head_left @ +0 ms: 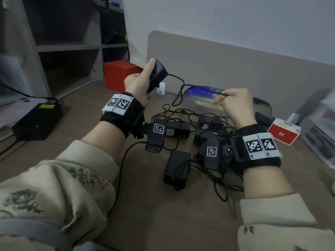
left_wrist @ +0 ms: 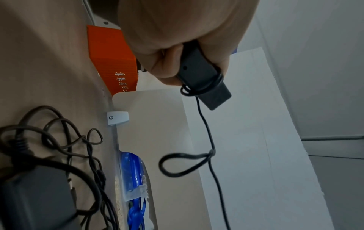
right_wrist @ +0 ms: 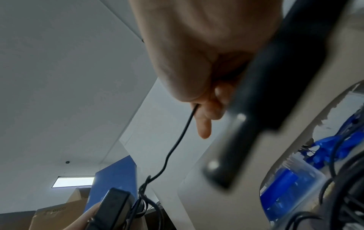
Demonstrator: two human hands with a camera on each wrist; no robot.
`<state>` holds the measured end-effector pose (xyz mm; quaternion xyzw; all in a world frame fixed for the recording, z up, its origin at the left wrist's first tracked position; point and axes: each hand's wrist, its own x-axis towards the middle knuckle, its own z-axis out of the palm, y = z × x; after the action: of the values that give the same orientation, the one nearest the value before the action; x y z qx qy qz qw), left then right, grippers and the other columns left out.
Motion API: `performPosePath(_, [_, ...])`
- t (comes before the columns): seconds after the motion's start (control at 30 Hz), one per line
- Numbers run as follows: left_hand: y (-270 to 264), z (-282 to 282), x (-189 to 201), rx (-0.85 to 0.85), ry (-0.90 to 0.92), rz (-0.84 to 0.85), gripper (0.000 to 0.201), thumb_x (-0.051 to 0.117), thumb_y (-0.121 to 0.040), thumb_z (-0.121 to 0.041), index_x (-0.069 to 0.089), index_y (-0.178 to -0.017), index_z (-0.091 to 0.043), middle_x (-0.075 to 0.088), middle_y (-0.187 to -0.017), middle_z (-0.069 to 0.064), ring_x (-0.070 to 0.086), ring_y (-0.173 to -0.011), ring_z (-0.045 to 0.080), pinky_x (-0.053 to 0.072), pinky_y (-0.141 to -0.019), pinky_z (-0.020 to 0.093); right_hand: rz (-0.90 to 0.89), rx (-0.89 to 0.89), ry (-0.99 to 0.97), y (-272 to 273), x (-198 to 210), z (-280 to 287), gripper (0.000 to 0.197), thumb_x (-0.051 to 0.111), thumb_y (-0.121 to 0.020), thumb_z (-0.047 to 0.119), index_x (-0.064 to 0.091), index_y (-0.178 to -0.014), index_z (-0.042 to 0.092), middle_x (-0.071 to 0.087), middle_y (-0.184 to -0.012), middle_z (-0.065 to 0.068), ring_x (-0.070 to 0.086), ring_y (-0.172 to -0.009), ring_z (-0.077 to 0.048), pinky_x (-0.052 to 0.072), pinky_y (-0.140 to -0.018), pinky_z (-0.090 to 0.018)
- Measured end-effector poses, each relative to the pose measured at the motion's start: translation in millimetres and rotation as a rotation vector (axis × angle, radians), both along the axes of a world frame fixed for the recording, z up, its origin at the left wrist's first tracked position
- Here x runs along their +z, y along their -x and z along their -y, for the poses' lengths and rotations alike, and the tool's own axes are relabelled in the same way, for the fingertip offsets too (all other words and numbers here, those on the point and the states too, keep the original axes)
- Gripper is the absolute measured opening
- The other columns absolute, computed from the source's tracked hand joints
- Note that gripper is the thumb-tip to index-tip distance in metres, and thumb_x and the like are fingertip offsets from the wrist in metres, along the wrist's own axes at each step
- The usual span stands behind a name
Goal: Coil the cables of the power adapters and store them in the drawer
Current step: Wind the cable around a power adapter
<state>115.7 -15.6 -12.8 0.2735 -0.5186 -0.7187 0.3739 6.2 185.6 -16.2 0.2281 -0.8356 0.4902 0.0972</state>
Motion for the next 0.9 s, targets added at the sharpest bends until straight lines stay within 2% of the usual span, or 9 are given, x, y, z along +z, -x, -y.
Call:
performPosePath(0.07, [1,-1,0,-0.02,-0.004,0.0,0.053,0.071,-0.082,-0.054,0.063,-0.11,-0.009,0.062,-0.091,0.003,0.053,-0.065,0.011,0.037,-0.039,0.013,0.023,0.007,-0.055,3,-3,-1,0.049,0.041,-0.07,0.002,0.071,-0.056,0.037,0.071,-0.085,0.008,0.058,-0.105,-0.022,0.047,-0.096,-0.041])
performPosePath(0.13, [3,-5,0,-0.042,0.032,0.006,0.052,0.072,-0.081,-0.055,0.063,-0.106,-0.011,0.06,-0.091,0.004,0.051,-0.065,0.012,0.036,-0.04,0.014,0.059,0.045,-0.152,3,-4,-1,0.041,0.04,-0.077,0.001,0.071,-0.063,0.026,0.072,-0.097,0.003,0.058,-0.108,-0.023,0.045,-0.1,-0.044])
performPosePath(0.27, [5,-12,3,-0.11,0.114,0.024,0.048,0.071,-0.082,-0.054,0.059,-0.098,-0.011,0.057,-0.084,0.004,0.049,-0.059,0.011,0.034,-0.04,0.015,0.076,0.114,-0.363,-4,-4,6,0.046,0.037,-0.084,0.003,0.057,-0.115,0.03,0.054,-0.129,0.0,0.045,-0.125,-0.026,0.037,-0.107,-0.05])
performPosePath(0.4, [7,-22,7,-0.184,0.184,0.016,0.041,0.071,-0.085,-0.049,0.051,-0.084,-0.013,0.05,-0.073,0.0,0.045,-0.045,0.007,0.031,-0.038,0.014,0.024,0.265,-0.224,-16,3,15,0.05,0.036,-0.094,-0.001,0.044,-0.14,0.014,0.051,-0.136,-0.001,0.044,-0.12,-0.01,0.034,-0.102,-0.024])
performPosePath(0.47, [7,-30,10,-0.229,0.211,0.011,0.041,0.071,-0.086,-0.048,0.051,-0.085,-0.013,0.05,-0.071,0.0,0.046,-0.044,0.007,0.029,-0.036,0.013,0.011,0.374,-0.162,-24,5,21,0.048,0.041,-0.098,0.003,0.038,-0.145,0.011,0.048,-0.143,-0.001,0.044,-0.128,-0.009,0.033,-0.107,-0.024])
performPosePath(0.6, [6,-46,15,-0.31,0.258,0.023,0.045,0.07,-0.086,-0.05,0.052,-0.099,-0.01,0.048,-0.074,0.004,0.041,-0.048,0.011,0.024,-0.036,0.015,-0.01,0.495,-0.123,-35,3,32,0.046,0.048,-0.099,0.015,0.041,-0.144,0.015,0.05,-0.144,0.0,0.043,-0.133,-0.011,0.032,-0.112,-0.032])
performPosePath(0.73, [6,-56,18,-0.356,0.278,0.02,0.044,0.07,-0.086,-0.049,0.052,-0.098,-0.01,0.047,-0.068,0.001,0.039,-0.049,0.01,0.024,-0.036,0.017,-0.089,0.536,-0.128,-39,-2,40,0.024,0.048,-0.099,0.011,0.058,-0.12,0.015,0.064,-0.117,-0.002,0.056,-0.11,-0.011,0.045,-0.086,-0.023])
performPosePath(0.8, [6,-59,19,-0.378,0.269,0.015,0.044,0.069,-0.086,-0.05,0.055,-0.1,-0.01,0.054,-0.074,0.006,0.046,-0.052,0.013,0.027,-0.036,0.016,-0.082,0.57,-0.079,-39,-4,41,0.021,0.051,-0.095,0.006,0.062,-0.113,0.01,0.069,-0.107,-0.005,0.062,-0.093,-0.003,0.047,-0.076,-0.017])
performPosePath(0.9, [5,-61,19,-0.393,0.261,0.009,0.046,0.07,-0.086,-0.051,0.058,-0.102,-0.009,0.06,-0.083,0.01,0.051,-0.062,0.019,0.03,-0.036,0.017,-0.039,0.621,-0.012,-36,-8,40,0.021,0.055,-0.092,0.003,0.064,-0.109,0.011,0.071,-0.102,-0.004,0.066,-0.093,-0.007,0.052,-0.08,-0.02])
